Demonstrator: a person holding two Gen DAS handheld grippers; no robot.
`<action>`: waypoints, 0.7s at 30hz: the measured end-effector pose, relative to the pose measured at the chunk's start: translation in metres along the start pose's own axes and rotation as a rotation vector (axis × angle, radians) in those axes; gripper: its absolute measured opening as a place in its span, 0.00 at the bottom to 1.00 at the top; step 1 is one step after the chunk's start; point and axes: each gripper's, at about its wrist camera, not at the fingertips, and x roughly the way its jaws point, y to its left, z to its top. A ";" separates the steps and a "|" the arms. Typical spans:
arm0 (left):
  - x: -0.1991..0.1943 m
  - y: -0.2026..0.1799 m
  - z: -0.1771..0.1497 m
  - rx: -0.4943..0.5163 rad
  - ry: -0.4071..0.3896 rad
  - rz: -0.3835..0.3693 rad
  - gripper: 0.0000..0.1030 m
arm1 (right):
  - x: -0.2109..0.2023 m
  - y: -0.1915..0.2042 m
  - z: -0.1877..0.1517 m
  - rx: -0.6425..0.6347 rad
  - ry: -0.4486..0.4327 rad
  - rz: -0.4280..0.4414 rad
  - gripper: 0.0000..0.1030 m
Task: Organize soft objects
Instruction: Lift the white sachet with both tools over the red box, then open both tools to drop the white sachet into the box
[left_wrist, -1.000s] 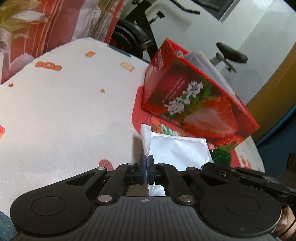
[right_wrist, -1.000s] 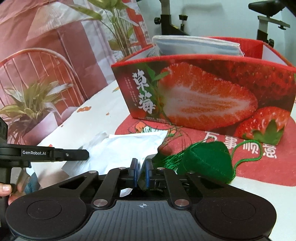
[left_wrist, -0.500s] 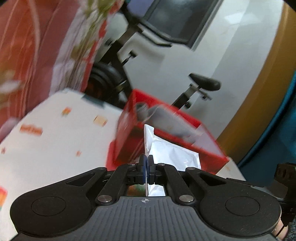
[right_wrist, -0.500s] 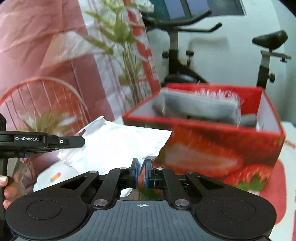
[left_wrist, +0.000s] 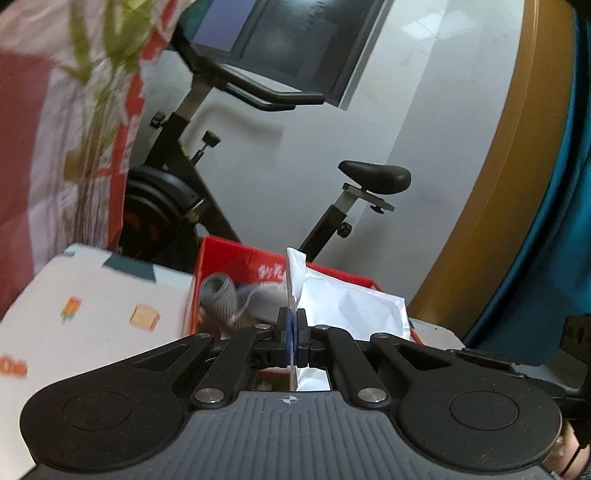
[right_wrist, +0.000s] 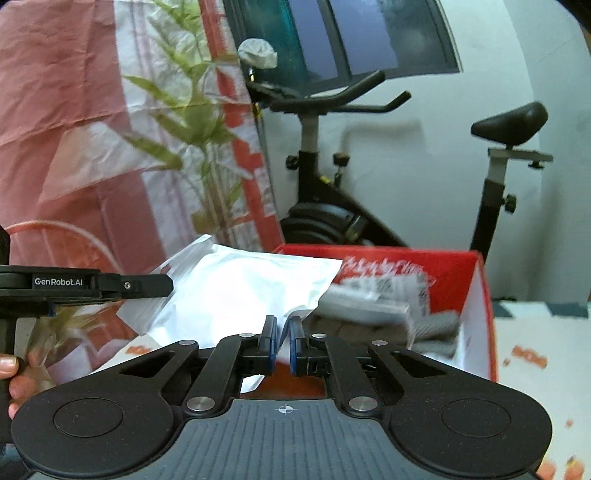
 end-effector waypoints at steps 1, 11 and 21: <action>0.007 -0.002 0.005 0.009 0.002 0.004 0.02 | 0.004 -0.003 0.004 -0.003 -0.004 -0.010 0.06; 0.083 -0.007 0.037 0.077 0.101 0.088 0.02 | 0.079 -0.050 0.038 0.165 0.094 -0.089 0.06; 0.123 0.007 0.010 0.114 0.362 0.088 0.03 | 0.149 -0.072 0.003 0.239 0.441 -0.151 0.06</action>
